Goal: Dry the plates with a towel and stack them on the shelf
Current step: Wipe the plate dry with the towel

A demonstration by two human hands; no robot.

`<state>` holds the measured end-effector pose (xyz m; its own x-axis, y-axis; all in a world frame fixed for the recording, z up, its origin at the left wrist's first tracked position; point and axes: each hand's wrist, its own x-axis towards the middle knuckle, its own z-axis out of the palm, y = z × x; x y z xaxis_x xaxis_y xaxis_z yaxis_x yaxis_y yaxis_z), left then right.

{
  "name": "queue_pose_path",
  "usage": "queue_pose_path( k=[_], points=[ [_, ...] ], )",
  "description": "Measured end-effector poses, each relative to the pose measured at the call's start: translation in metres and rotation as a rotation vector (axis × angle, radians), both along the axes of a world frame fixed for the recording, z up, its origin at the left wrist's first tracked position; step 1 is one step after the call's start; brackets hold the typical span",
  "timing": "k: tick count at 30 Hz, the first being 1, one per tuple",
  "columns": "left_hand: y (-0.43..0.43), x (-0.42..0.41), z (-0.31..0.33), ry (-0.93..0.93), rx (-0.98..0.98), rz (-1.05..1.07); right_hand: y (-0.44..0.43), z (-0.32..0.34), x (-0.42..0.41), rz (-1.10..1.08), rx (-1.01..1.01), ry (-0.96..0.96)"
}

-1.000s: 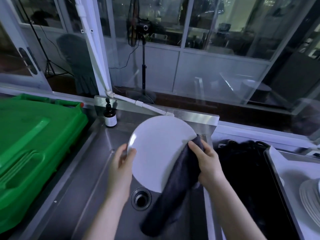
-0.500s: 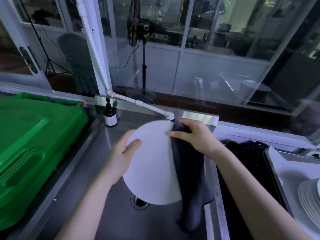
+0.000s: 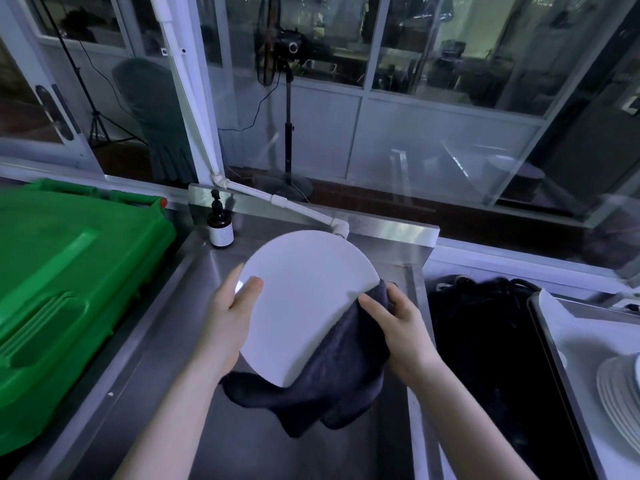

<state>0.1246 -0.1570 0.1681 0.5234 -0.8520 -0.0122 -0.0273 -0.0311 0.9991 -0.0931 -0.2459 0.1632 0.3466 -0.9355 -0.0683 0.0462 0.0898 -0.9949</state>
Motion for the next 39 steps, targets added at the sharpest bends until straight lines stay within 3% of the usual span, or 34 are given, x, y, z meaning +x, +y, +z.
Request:
queue_pose_path(
  k=[3,6,9,11,14,17,20,22,24,27,30,33,36,39],
  points=[
    [-0.005,0.018,0.015,-0.14,0.051,-0.194,-0.016,0.017,-0.004,0.122,-0.088,0.039],
    [-0.015,0.021,0.031,-0.348,0.135,-0.386,-0.029,0.042,0.004,0.306,-0.348,0.254],
    [-0.022,0.01,0.039,-0.531,0.139,-0.502,-0.031,0.053,0.016,0.451,-0.467,0.414],
    [-0.022,0.01,0.036,-0.432,0.116,-0.386,-0.032,0.053,0.016,0.44,-0.515,0.4],
    [-0.009,0.006,0.017,-0.095,0.008,0.018,-0.031,0.043,0.009,0.219,-0.478,0.295],
    [0.004,-0.025,-0.009,0.149,-0.079,0.314,-0.016,0.021,0.011,-0.138,-0.151,0.015],
    [-0.004,-0.042,-0.023,0.309,-0.097,0.372,0.008,-0.005,0.022,-0.277,0.128,-0.171],
    [-0.01,-0.034,-0.023,0.302,-0.048,0.324,0.015,-0.01,0.023,-0.271,0.2,-0.227],
    [-0.011,-0.025,-0.02,0.258,-0.034,0.259,0.01,-0.004,0.02,-0.239,0.128,-0.166],
    [-0.006,-0.012,-0.009,0.194,-0.068,0.162,-0.007,0.02,0.014,-0.169,-0.143,0.03],
    [-0.002,0.003,0.009,0.035,-0.085,0.019,-0.03,0.056,0.012,0.067,-0.443,0.225],
    [-0.004,0.009,0.025,-0.164,-0.058,-0.127,-0.043,0.082,0.022,0.297,-0.615,0.483],
    [-0.004,0.003,0.032,-0.174,-0.093,-0.146,-0.046,0.087,0.027,0.38,-0.601,0.496],
    [0.0,0.0,0.027,-0.044,-0.129,-0.036,-0.039,0.072,0.019,0.253,-0.475,0.342]
  ],
)
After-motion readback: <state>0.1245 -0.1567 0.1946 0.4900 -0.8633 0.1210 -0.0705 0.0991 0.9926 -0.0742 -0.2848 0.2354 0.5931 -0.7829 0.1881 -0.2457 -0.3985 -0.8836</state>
